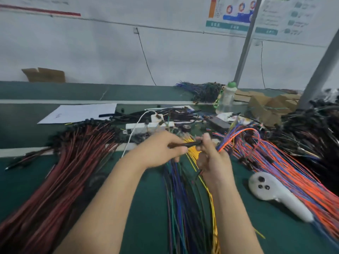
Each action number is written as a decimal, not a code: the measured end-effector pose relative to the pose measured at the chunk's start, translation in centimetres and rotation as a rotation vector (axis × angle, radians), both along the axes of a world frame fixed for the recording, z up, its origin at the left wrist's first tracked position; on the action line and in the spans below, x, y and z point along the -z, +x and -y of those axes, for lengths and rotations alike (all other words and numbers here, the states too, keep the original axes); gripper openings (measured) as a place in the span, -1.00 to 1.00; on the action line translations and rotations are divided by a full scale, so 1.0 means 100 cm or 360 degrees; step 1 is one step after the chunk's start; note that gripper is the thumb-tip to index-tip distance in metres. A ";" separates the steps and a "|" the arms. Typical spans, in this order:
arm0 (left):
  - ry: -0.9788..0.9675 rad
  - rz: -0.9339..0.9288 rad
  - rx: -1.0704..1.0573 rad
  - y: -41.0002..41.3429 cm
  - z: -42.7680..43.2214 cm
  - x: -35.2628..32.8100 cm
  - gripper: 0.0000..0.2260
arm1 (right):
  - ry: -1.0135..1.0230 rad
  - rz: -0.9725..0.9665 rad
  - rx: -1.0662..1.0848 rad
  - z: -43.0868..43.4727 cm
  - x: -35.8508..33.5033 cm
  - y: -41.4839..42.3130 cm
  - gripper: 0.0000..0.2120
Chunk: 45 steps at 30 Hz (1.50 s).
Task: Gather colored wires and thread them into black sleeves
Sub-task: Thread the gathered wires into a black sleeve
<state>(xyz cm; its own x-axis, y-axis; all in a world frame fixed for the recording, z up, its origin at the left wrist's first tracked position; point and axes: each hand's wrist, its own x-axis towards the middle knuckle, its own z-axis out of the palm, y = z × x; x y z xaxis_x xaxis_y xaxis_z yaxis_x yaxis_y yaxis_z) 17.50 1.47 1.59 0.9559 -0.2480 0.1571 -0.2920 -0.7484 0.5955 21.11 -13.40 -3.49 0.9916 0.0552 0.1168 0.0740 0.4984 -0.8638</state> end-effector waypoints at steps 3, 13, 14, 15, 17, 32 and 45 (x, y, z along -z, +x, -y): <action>-0.0185 -0.0168 -0.0121 -0.023 -0.011 0.027 -0.71 | -0.0275 -0.0004 -0.0214 -0.009 0.013 -0.018 -0.79; -0.0352 -0.0196 -0.0236 -0.033 -0.016 0.050 -0.76 | -0.0485 -0.0023 -0.0485 -0.019 0.032 -0.029 -0.70; -0.0356 -0.0222 -0.0227 -0.033 -0.015 0.052 -0.77 | -0.0441 -0.0055 -0.0419 -0.018 0.034 -0.027 -0.71; -0.0368 -0.0253 -0.0215 -0.034 -0.016 0.054 -0.78 | -0.0390 -0.0094 -0.0341 -0.016 0.036 -0.025 -0.71; -0.0393 -0.0312 -0.0194 -0.036 -0.018 0.057 -0.79 | -0.0341 -0.0128 -0.0249 -0.010 0.039 -0.019 -0.72; -0.0401 -0.0521 -0.0070 -0.053 -0.012 0.045 -0.74 | -0.0085 -0.0230 0.0084 0.001 0.037 -0.017 -0.73; 0.0067 0.0714 -0.0967 -0.057 -0.008 0.030 -0.88 | 0.0052 -0.0315 0.0150 0.002 0.028 -0.015 -0.82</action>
<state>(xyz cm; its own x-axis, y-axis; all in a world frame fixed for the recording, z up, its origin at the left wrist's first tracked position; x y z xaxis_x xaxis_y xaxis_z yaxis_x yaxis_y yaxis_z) 11.83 2.31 -1.37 0.7730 0.2880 0.5653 -0.0283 -0.8745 0.4842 19.60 -13.64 -6.27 0.9960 -0.0396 -0.0806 -0.0479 0.5255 -0.8495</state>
